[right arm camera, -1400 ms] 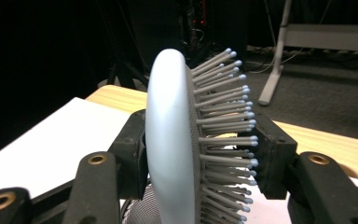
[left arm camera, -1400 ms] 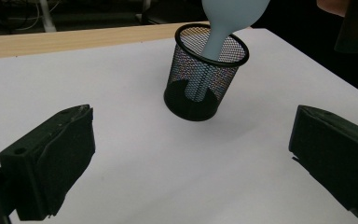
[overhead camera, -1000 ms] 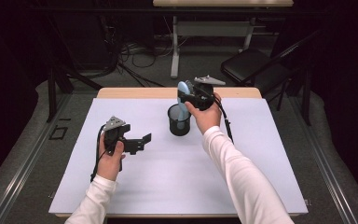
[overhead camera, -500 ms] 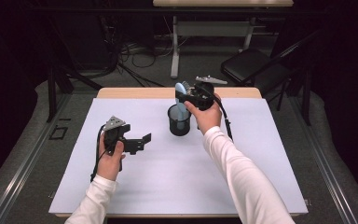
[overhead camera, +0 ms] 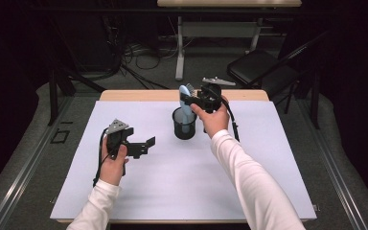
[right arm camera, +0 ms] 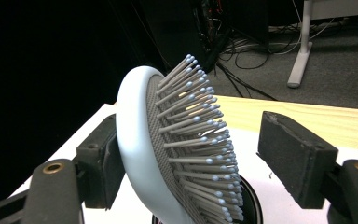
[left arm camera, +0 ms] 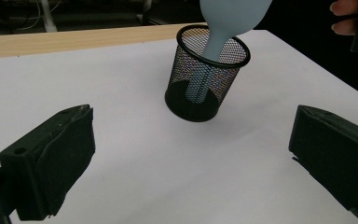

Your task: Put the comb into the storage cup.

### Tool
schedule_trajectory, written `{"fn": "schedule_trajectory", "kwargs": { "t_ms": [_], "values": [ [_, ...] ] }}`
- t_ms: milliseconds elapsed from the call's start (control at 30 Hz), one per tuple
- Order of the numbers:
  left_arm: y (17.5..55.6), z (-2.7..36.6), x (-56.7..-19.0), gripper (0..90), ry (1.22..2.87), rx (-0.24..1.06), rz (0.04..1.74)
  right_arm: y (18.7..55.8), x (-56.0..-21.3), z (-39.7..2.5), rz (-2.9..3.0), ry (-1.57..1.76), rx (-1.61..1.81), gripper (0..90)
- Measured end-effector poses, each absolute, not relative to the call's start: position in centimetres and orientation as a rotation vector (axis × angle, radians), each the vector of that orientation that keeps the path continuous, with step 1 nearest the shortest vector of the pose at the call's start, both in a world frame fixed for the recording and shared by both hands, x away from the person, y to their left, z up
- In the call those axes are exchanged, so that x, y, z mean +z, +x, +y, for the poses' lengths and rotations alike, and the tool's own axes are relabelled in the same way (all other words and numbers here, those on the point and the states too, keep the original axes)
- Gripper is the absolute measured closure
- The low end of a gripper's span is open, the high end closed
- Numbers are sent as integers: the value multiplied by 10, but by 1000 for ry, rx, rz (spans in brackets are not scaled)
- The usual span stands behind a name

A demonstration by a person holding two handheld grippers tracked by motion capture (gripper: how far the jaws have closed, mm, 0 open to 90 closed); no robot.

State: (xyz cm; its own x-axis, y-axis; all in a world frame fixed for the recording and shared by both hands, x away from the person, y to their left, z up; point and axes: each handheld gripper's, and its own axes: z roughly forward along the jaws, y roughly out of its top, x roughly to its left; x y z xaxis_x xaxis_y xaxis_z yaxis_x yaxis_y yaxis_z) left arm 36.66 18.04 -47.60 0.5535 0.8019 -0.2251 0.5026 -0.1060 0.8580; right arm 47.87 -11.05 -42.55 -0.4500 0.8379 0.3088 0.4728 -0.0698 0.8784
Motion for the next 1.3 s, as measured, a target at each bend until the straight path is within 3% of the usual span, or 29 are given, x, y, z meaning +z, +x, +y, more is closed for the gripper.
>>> {"fn": "schedule_trajectory", "kwargs": {
  "t_ms": [400,533,1300],
  "values": [
    [367,180,-476,6,1763,363,1085,478,-424,-111,1913,1426,1471,129],
    [367,180,-476,6,1763,362,1085,479,-425,-110,1924,1430,1459,16],
    [366,180,-476,5,1758,364,1084,476,-421,-111,1946,1431,1436,0]
  ]
}}
